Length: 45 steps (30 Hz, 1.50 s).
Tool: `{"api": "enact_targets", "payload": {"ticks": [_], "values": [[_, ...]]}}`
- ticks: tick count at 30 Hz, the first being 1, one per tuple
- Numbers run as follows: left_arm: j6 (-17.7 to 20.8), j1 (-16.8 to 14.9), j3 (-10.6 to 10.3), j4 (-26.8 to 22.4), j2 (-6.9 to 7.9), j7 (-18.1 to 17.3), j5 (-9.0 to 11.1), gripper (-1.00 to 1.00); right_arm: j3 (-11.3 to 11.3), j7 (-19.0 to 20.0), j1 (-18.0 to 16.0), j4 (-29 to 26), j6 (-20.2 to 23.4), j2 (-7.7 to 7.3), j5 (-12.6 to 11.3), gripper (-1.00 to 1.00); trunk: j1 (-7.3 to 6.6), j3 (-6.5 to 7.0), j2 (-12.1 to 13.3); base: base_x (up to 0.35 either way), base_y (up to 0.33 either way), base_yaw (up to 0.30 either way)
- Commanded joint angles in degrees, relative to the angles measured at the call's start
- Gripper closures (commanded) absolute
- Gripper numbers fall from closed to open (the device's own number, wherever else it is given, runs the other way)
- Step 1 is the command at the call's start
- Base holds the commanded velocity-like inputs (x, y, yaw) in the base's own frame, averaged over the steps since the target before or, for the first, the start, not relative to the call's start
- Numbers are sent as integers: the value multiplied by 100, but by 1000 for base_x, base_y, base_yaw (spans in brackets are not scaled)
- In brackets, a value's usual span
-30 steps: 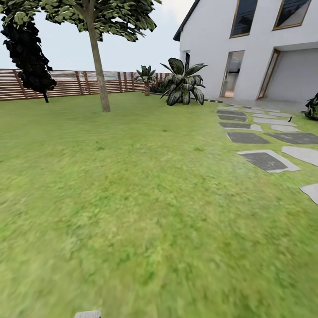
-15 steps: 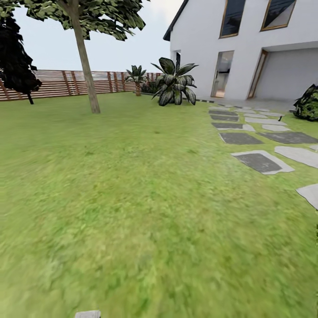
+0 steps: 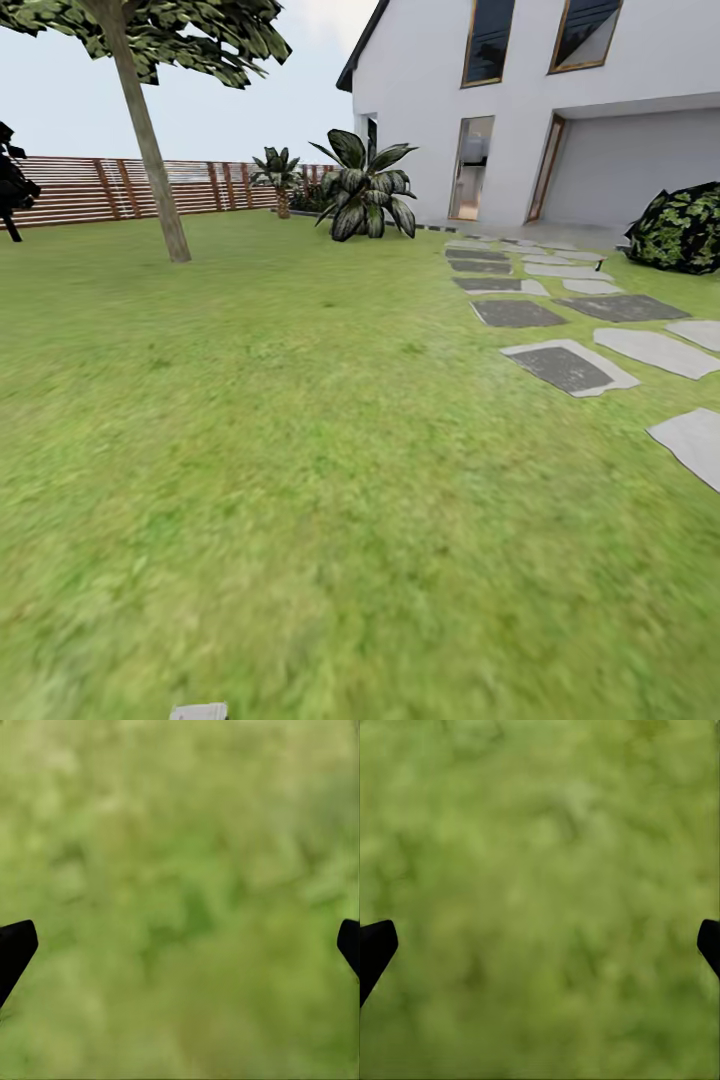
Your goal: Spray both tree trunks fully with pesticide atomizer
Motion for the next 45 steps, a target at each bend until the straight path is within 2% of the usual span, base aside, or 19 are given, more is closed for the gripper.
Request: {"api": "enact_targets", "payload": {"ticks": [1, 20, 34, 45], "values": [[0, 0, 0, 0, 0, 0, 1, -100, 0, 0, 0, -3, 0, 0, 0, -100, 0, 0, 0, 343, 0, -3], [0, 0, 0, 0, 0, 1, -1, -100, 0, 0, 0, -7, -2, 0, 0, -100, 0, 0, 0, 343, 0, -5], [0, 0, 0, 0, 0, 1, -1, -100, 0, 0, 0, -7, -2, 0, 0, -100, 0, 0, 0, 343, 0, -221], [0, 0, 1, 0, 0, 2, 0, -100, 0, 0, 0, -8, -2, 0, 0, -100, 0, 2, 0, 343, 0, -46]]}}
